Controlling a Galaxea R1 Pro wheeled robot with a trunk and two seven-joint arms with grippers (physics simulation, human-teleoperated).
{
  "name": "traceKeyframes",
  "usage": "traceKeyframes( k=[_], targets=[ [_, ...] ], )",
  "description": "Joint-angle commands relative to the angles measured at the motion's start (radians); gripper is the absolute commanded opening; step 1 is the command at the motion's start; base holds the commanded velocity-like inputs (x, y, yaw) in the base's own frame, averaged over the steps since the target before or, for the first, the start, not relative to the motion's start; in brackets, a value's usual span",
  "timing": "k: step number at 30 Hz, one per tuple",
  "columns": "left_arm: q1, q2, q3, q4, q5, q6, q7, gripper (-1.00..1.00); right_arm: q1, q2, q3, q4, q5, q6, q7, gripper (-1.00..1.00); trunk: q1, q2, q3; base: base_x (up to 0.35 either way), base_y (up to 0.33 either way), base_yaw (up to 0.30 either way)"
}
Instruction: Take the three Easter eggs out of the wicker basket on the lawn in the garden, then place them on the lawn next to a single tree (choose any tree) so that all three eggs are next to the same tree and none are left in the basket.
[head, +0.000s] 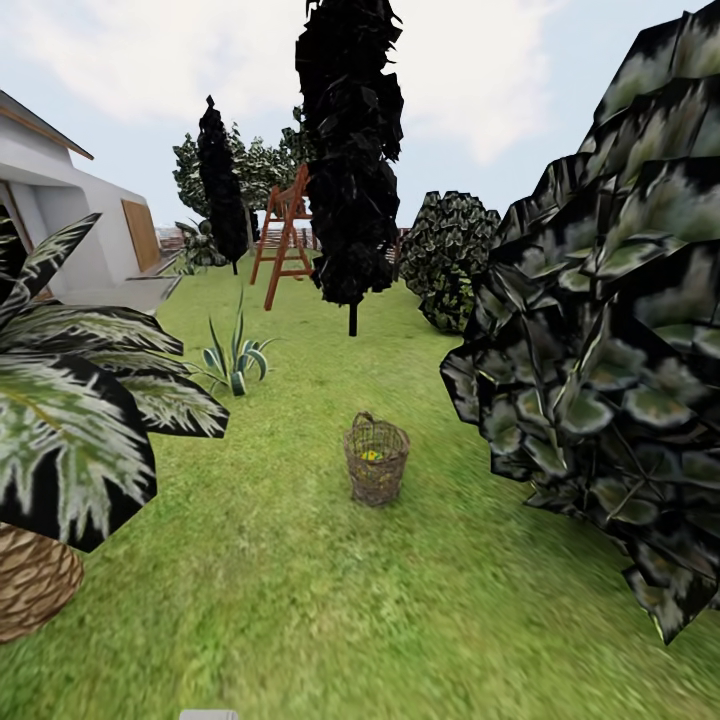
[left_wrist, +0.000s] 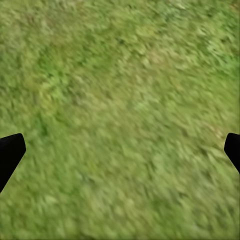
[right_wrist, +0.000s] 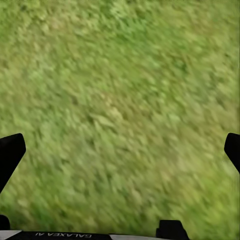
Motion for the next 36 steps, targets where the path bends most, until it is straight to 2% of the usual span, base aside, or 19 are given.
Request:
traceKeyframes(
  k=[1, 17, 36],
  targets=[
    [0.000, 0.000, -0.001, -0.003, 0.001, 0.006, 0.001, 1.00, 0.000, 0.000, 0.001, -0.002, 0.000, 0.003, -0.001, 1.00, 0.000, -0.001, -0.001, 0.040, -0.015, 0.000],
    [0.000, 0.000, -0.001, -0.002, 0.002, 0.005, 0.001, 1.00, 0.000, 0.000, 0.002, -0.002, 0.000, 0.003, -0.001, 1.00, 0.000, -0.001, -0.001, 0.162, 0.041, 0.000],
    [0.000, 0.000, -0.001, -0.002, 0.002, 0.005, 0.001, 1.00, 0.000, 0.001, 0.003, -0.002, 0.000, 0.003, -0.001, 1.00, 0.000, -0.001, -0.001, 0.214, -0.023, 0.000]
  ],
)
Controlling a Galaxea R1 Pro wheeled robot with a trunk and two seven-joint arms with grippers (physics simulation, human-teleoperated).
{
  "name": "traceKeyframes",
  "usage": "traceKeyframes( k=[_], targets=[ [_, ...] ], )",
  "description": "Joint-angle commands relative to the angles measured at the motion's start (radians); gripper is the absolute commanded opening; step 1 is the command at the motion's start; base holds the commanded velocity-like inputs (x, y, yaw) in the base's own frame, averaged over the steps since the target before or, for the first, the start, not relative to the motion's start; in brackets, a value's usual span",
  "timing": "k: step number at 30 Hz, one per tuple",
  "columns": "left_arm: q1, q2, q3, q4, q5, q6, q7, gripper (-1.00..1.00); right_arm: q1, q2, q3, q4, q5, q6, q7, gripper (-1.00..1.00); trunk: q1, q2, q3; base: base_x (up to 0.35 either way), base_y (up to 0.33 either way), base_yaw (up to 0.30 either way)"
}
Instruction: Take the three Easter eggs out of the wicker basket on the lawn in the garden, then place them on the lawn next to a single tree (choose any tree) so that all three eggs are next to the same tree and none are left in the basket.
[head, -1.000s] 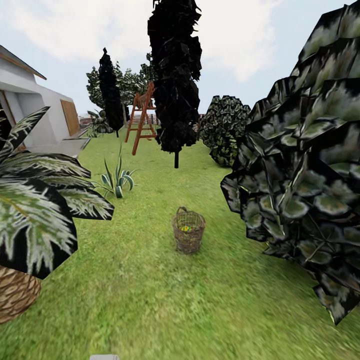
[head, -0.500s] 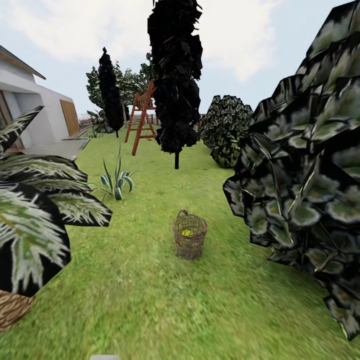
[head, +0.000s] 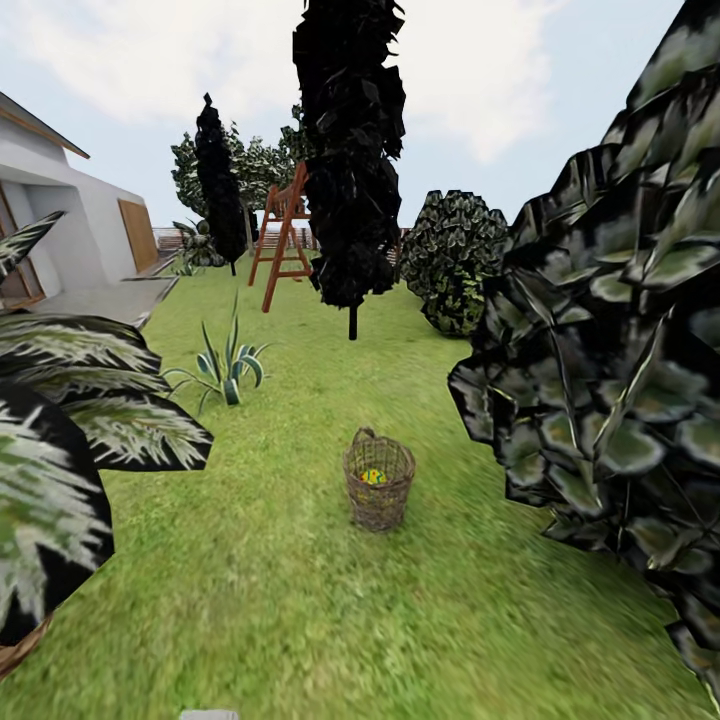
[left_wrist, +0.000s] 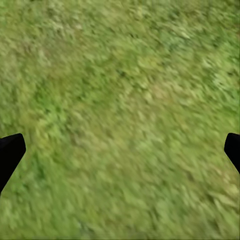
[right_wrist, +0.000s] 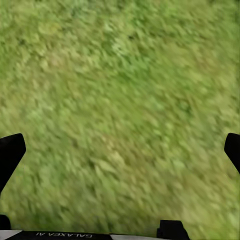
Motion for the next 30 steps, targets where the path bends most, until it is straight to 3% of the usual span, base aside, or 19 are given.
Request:
traceKeyframes(
  k=[1, 23, 30],
  targets=[
    [0.000, 0.000, -0.001, -0.003, 0.001, 0.006, 0.001, 1.00, 0.000, 0.000, 0.001, -0.002, 0.000, 0.003, -0.001, 1.00, 0.001, -0.001, -0.001, 0.208, 0.001, 0.000],
    [0.000, 0.000, -0.001, -0.003, 0.001, 0.006, 0.001, 1.00, 0.000, 0.000, 0.000, -0.002, -0.001, 0.003, -0.001, 1.00, 0.001, -0.001, -0.001, 0.217, -0.114, 0.036],
    [0.000, 0.000, -0.001, -0.003, 0.001, 0.006, 0.001, 1.00, 0.000, 0.000, 0.001, -0.002, -0.002, 0.003, -0.001, 1.00, 0.001, -0.001, -0.001, 0.225, -0.021, 0.186]
  ],
)
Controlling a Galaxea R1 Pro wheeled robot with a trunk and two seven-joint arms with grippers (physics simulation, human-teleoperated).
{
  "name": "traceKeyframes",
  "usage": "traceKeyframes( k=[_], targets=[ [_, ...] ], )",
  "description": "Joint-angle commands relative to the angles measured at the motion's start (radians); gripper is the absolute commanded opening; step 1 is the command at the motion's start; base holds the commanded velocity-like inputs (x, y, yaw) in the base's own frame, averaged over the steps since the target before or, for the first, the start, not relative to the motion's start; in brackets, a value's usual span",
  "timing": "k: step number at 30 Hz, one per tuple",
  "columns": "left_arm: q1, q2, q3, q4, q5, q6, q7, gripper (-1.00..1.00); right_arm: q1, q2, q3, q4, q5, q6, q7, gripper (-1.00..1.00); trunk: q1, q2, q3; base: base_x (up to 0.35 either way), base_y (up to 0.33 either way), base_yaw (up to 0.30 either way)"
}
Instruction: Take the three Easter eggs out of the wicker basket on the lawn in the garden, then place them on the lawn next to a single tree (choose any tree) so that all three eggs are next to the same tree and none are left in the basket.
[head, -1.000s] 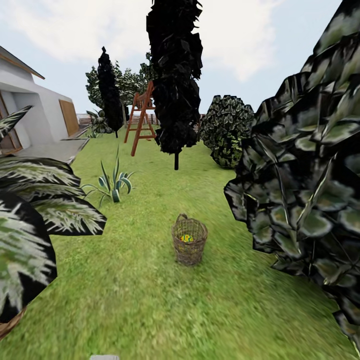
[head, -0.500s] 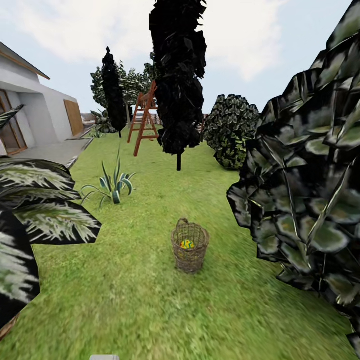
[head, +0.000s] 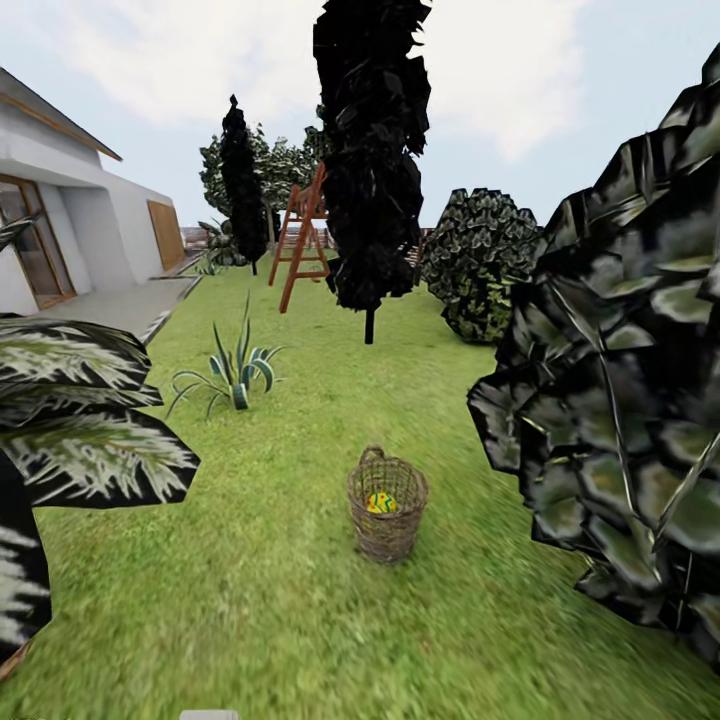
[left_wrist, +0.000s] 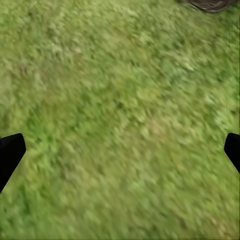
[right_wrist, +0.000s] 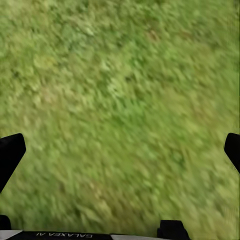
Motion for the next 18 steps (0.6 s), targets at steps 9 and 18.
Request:
traceKeyframes(
  k=[9, 18],
  targets=[
    [0.000, 0.000, -0.001, -0.003, 0.001, 0.006, 0.001, 1.00, 0.000, 0.000, 0.001, -0.002, -0.001, 0.003, -0.001, 1.00, 0.001, -0.001, -0.001, 0.187, -0.002, 0.063],
    [0.000, 0.000, -0.001, -0.003, 0.001, 0.006, 0.002, 1.00, 0.000, 0.000, 0.001, -0.002, -0.001, 0.003, -0.001, 1.00, 0.001, -0.001, -0.001, 0.161, 0.000, 0.003]
  ],
)
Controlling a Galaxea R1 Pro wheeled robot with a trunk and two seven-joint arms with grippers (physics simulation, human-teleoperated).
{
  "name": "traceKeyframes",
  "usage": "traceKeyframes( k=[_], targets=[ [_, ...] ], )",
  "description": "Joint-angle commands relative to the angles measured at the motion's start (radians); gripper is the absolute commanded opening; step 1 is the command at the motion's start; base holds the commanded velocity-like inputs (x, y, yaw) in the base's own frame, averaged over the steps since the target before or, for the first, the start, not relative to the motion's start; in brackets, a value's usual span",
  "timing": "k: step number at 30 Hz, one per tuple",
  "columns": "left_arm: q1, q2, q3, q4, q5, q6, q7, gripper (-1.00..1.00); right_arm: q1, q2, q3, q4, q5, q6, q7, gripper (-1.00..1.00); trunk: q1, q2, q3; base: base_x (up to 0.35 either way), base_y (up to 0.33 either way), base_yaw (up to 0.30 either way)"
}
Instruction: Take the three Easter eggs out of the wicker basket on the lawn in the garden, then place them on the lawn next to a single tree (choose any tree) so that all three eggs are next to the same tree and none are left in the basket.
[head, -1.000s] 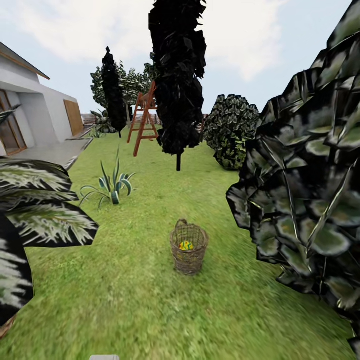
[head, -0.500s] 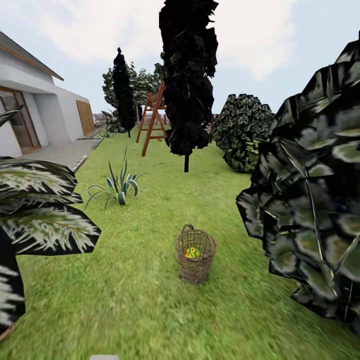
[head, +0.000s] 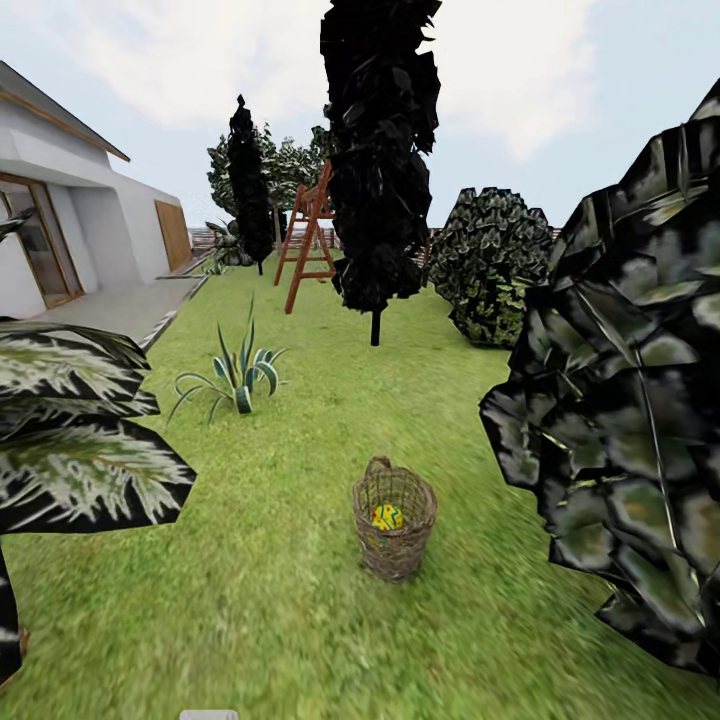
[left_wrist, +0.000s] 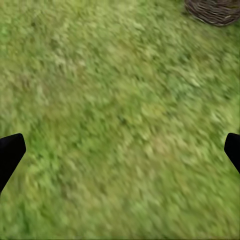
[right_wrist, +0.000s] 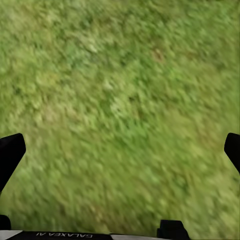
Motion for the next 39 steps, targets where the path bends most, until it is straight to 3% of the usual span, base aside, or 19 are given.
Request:
traceKeyframes(
  k=[1, 39],
  targets=[
    [0.000, 0.000, -0.001, -0.003, 0.000, 0.006, 0.002, 1.00, 0.000, 0.000, 0.001, -0.002, 0.000, 0.003, -0.001, 1.00, 0.000, -0.001, -0.001, 0.153, 0.000, 0.000],
    [0.000, 0.000, -0.001, -0.003, 0.000, 0.006, 0.001, 1.00, 0.000, 0.009, 0.003, -0.002, 0.001, 0.005, -0.001, 1.00, 0.000, -0.001, -0.001, 0.161, 0.000, 0.000]
  ],
)
